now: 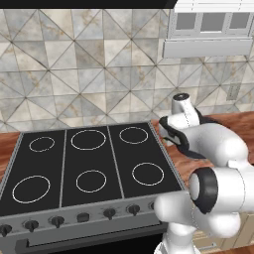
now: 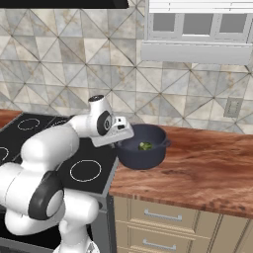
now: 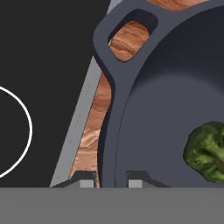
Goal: Turn on the sink faucet. Then move the broccoli from the counter to the sink. Turn off the sink. Move the vegetable from the sink to the pot next to the stove. Finally move the pot to the front right burner.
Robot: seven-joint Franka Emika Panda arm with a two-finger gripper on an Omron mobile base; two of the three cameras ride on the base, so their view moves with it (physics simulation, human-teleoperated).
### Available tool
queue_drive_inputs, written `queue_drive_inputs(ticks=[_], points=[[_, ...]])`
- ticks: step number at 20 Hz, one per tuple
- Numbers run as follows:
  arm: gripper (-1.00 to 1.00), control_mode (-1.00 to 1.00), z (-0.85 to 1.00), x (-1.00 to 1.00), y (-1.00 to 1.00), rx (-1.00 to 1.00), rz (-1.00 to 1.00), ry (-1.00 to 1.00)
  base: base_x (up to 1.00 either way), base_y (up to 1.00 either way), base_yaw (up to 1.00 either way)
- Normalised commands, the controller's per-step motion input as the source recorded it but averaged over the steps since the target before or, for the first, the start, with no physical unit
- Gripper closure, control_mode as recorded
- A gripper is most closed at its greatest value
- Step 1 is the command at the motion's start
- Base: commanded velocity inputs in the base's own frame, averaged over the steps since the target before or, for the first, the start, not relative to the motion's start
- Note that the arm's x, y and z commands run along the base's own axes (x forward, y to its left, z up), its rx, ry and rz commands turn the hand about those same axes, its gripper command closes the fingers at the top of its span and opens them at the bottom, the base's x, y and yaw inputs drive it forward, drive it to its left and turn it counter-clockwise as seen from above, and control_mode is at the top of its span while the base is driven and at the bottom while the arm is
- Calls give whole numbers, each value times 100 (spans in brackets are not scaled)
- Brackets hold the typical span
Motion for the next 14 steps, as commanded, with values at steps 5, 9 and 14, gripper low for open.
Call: queue_drive_inputs(ticks=[5, 9, 14], points=[[100, -100, 31, -40, 82, -5, 15, 11, 0, 0, 0], [100, -100, 25, -30, 83, -4, 21, 15, 0, 0, 0], [100, -100, 9, -21, 86, -3, 26, 15, 0, 0, 0]])
